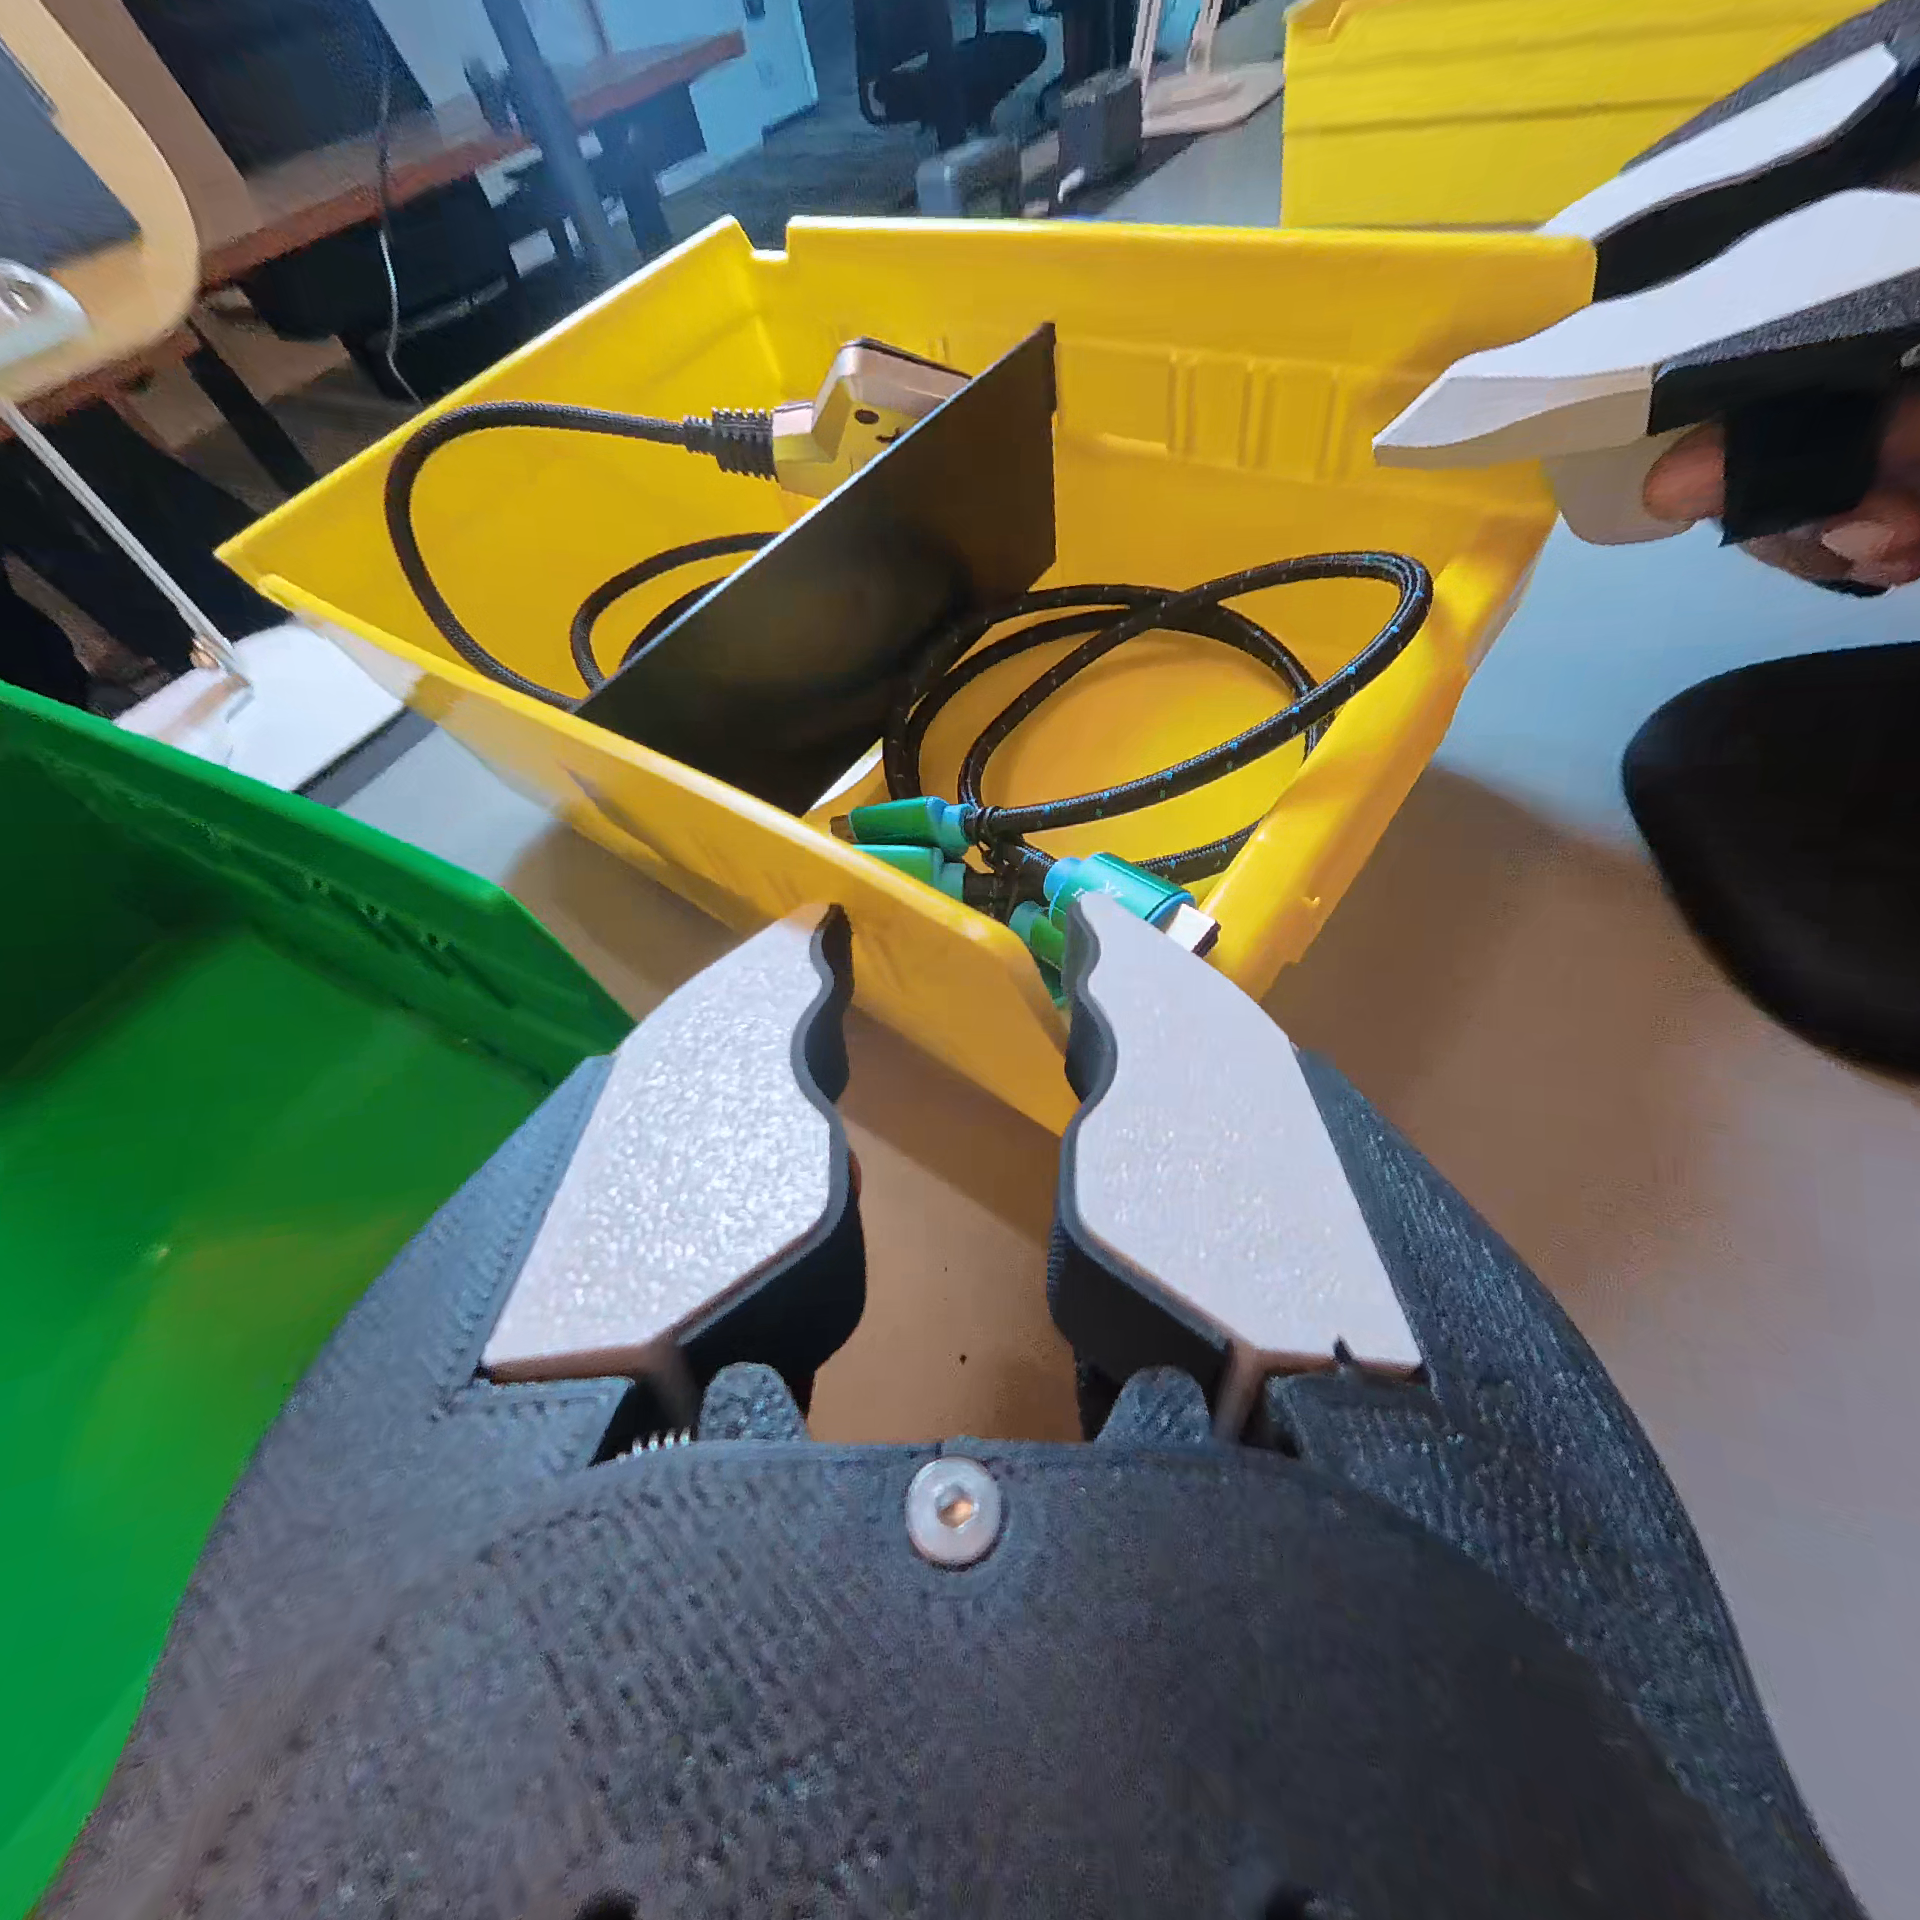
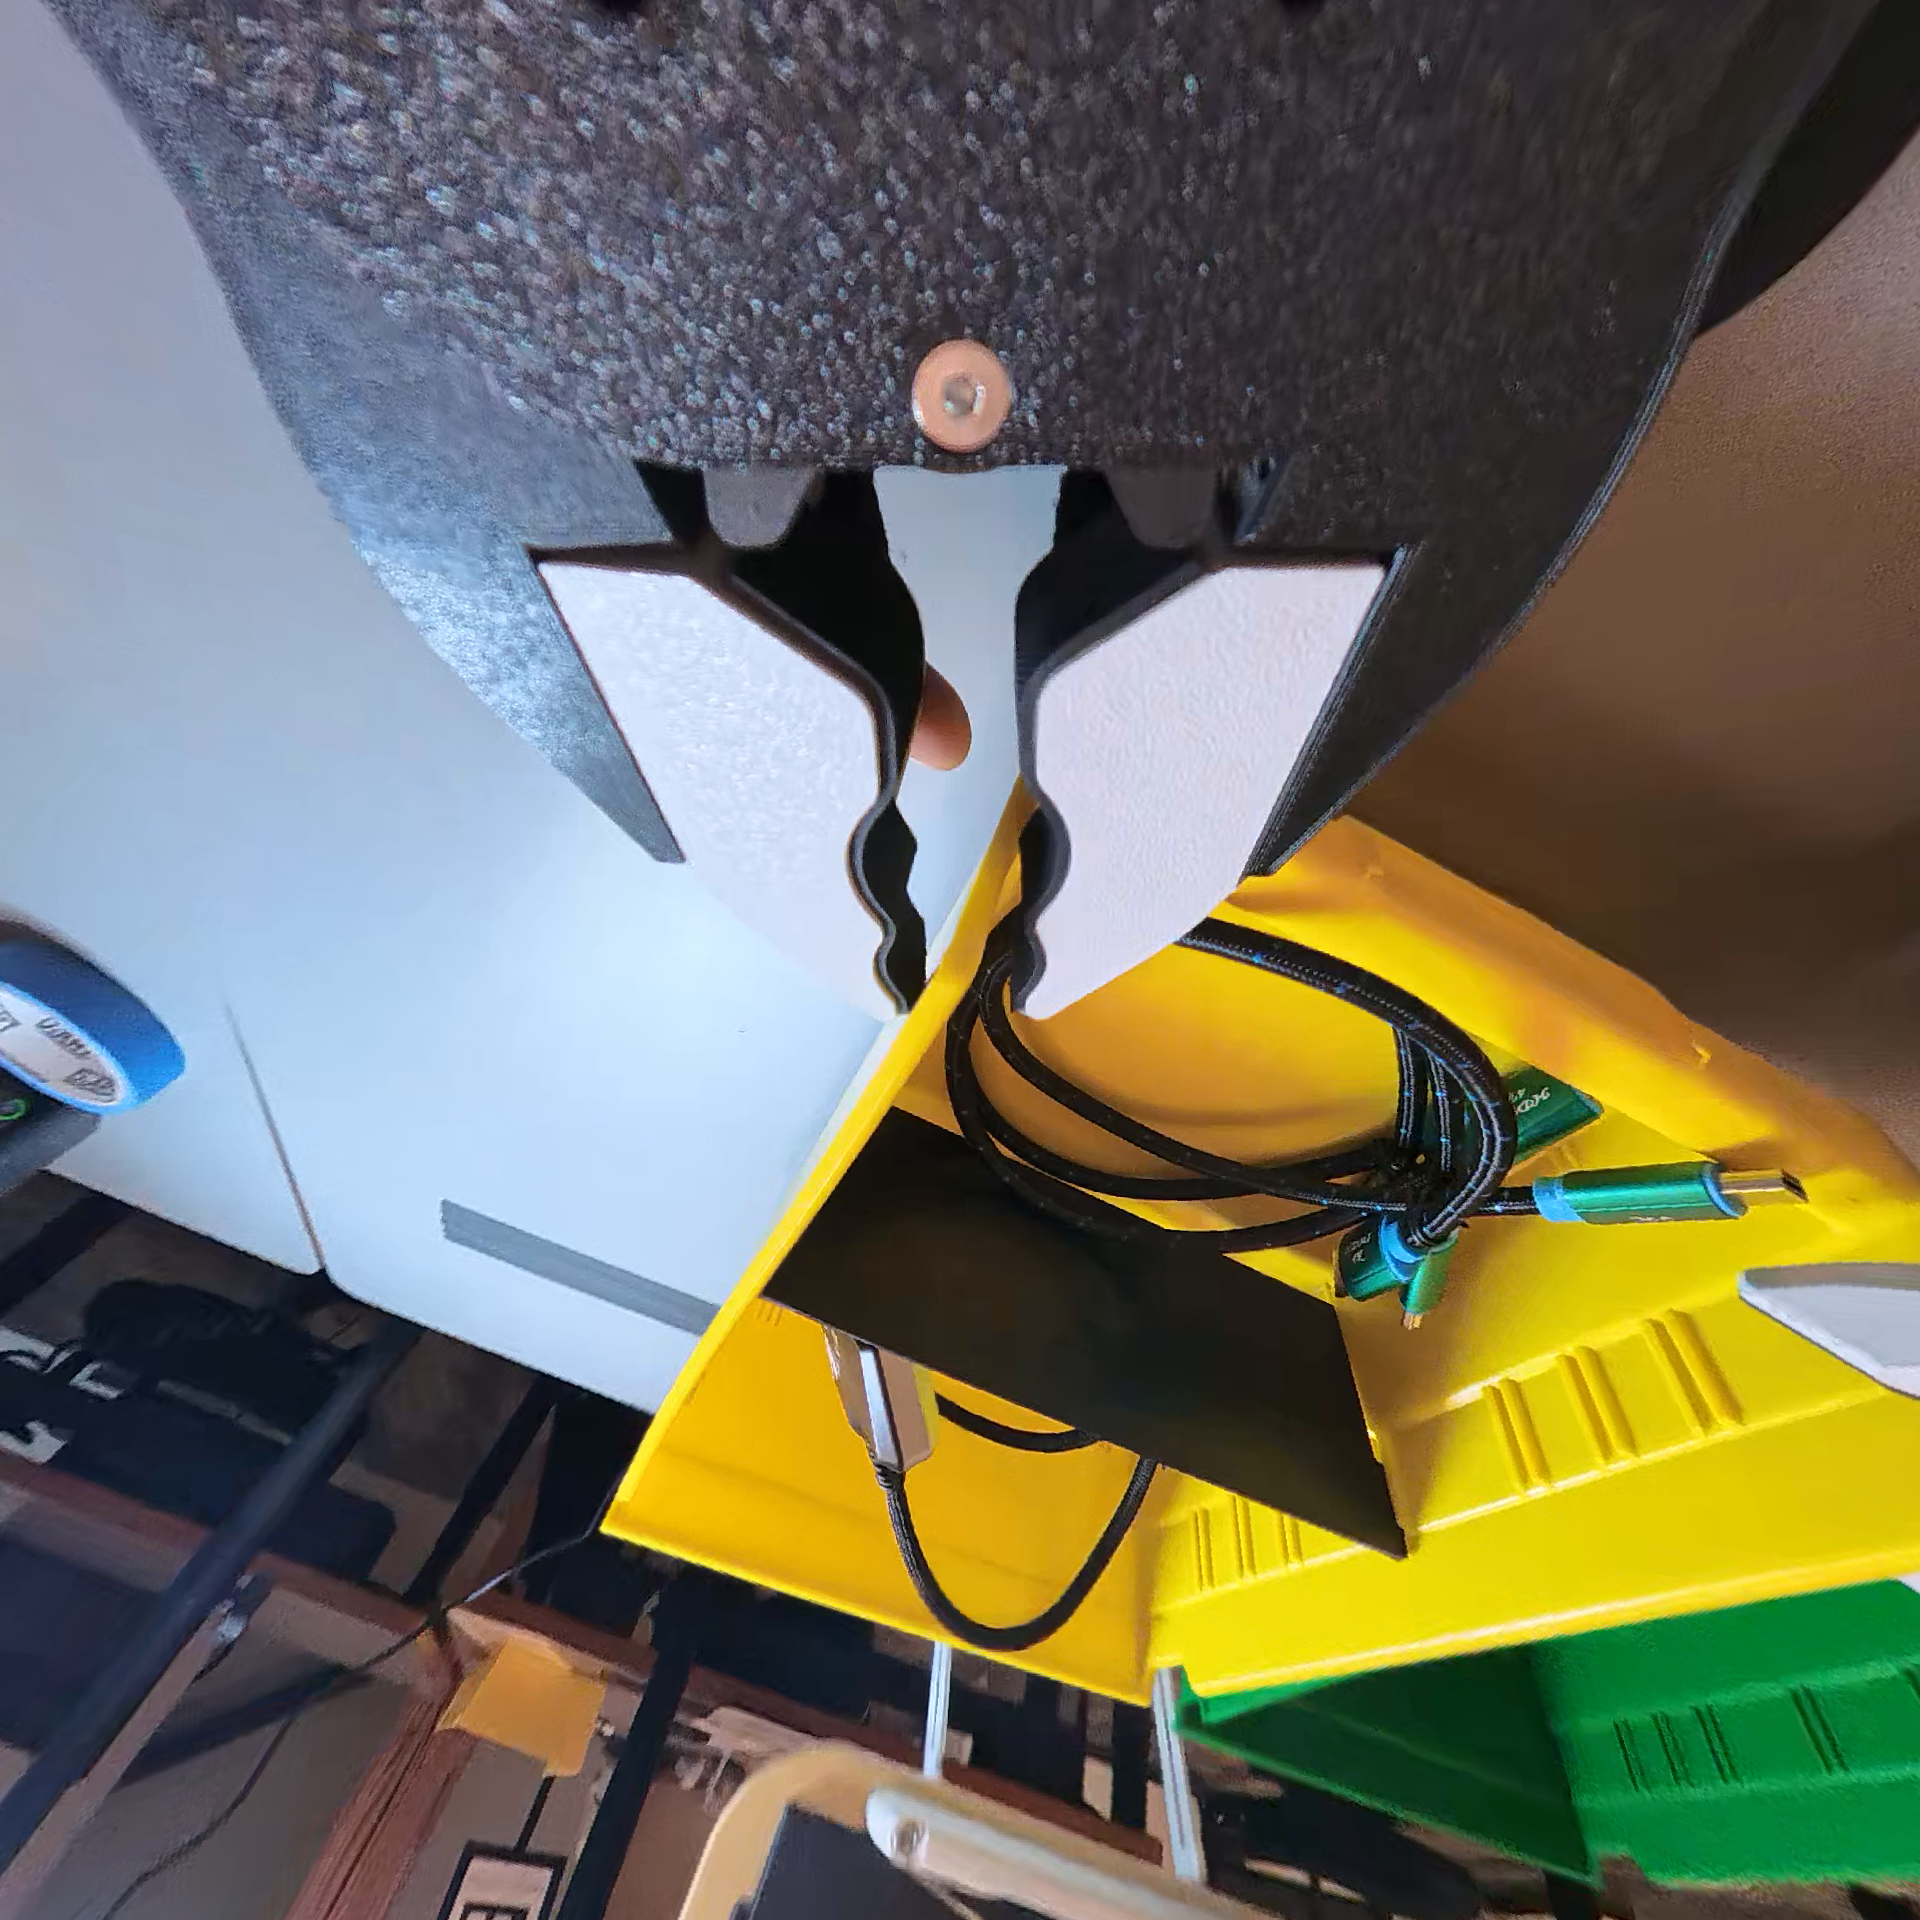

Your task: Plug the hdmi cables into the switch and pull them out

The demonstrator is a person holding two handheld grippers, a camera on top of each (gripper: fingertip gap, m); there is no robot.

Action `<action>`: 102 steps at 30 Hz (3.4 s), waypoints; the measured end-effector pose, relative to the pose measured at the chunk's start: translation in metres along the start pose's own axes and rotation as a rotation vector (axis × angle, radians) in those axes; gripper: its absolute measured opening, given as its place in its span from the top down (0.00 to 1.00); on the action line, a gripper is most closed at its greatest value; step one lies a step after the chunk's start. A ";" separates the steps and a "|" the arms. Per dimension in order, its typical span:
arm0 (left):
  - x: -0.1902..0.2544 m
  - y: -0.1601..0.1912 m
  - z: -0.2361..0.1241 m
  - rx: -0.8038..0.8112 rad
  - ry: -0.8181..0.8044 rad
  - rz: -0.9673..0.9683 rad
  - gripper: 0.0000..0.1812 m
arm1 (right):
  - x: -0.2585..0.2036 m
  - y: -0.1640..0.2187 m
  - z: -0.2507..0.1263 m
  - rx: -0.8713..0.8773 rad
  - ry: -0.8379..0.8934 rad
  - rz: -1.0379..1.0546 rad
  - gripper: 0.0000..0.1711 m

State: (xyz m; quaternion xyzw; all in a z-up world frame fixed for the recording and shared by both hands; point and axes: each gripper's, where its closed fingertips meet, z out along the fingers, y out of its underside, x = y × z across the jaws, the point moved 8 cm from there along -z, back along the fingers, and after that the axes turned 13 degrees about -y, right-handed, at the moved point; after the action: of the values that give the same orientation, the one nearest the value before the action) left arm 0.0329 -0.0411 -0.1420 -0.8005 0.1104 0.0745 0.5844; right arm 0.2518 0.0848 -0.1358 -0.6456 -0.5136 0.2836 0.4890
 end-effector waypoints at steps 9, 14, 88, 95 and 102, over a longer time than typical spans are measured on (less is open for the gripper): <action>-0.049 -0.065 -0.113 0.230 -0.187 0.101 0.80 | -0.057 -0.111 -0.026 0.286 -0.086 -0.201 0.90; -0.101 -0.055 -0.208 0.220 -0.390 0.081 0.80 | -0.122 -0.173 0.030 0.367 -0.324 -0.254 0.90; -0.177 0.121 -0.110 -0.600 -0.301 0.383 0.79 | -0.024 -0.056 0.160 -0.431 -0.220 -0.610 0.73; -0.200 0.065 -0.148 -0.287 -0.329 0.149 0.80 | -0.053 -0.127 0.146 0.089 -0.402 -0.340 0.74; -0.260 0.017 -0.167 -0.093 -0.405 -0.035 0.81 | -0.051 -0.117 0.156 0.279 -0.413 -0.175 0.81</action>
State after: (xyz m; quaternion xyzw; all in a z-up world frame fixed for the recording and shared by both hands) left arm -0.2236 -0.1814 -0.0423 -0.7970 -0.0271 0.2288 0.5583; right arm 0.0554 0.0888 -0.0909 -0.4537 -0.6122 0.4341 0.4806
